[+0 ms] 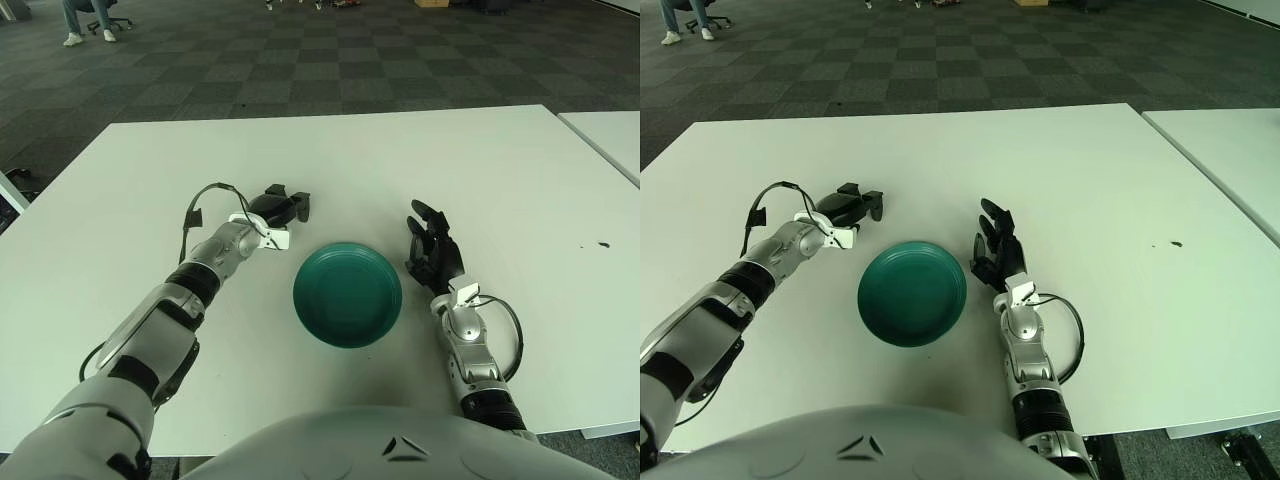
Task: Put the charger into the plate.
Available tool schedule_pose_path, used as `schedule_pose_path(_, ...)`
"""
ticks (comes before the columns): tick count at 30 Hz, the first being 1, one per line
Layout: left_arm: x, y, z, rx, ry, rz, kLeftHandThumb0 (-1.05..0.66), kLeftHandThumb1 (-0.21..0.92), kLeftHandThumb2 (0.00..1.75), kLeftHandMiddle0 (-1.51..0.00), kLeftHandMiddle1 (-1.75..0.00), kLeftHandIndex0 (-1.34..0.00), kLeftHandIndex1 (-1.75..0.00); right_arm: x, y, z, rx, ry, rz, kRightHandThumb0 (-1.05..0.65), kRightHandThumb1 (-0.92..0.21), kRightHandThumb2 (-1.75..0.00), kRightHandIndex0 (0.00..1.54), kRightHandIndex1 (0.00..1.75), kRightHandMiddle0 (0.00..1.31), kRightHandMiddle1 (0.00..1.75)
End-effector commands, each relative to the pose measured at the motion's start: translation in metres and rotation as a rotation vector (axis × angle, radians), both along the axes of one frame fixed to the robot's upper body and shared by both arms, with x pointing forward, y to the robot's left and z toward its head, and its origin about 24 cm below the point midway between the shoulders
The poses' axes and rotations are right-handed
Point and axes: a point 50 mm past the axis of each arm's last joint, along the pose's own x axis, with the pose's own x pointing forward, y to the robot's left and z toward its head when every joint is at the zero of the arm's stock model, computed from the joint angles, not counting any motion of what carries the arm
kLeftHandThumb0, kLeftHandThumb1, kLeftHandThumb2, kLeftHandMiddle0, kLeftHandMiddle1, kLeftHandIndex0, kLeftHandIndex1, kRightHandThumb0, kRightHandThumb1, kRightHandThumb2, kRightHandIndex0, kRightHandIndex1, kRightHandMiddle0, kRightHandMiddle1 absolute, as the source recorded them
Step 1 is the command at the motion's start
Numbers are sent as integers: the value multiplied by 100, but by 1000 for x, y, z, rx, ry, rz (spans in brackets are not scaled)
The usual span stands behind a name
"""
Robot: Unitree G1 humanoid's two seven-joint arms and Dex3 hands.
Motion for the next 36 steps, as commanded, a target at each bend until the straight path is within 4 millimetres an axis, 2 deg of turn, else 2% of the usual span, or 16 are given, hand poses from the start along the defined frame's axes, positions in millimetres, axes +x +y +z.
schedule_pose_path(1,-22,19,-34,75,156,29,0,37,122,-67,-160,-31,-175,-41,-4,-60,8,334,-26,-68,-92,-87,33,1,0,64)
schedule_pose_path(18,-18,23,-28,24,192,55,0,32,129,-68,-163,-36,-175,-39,-4,-62,6,335,-23,-69,-92,-87,30,0,0,63)
schedule_pose_path(23,-16,24,-23,14,188,58,0,31,128,-71,-158,-37,-175,-39,-3,-63,9,335,-22,-68,-92,-87,30,0,0,63)
schedule_pose_path(36,-10,28,5,-16,90,26,0,29,127,-73,-149,-43,-175,-38,-1,-64,9,333,-23,-69,-92,-86,32,1,0,63)
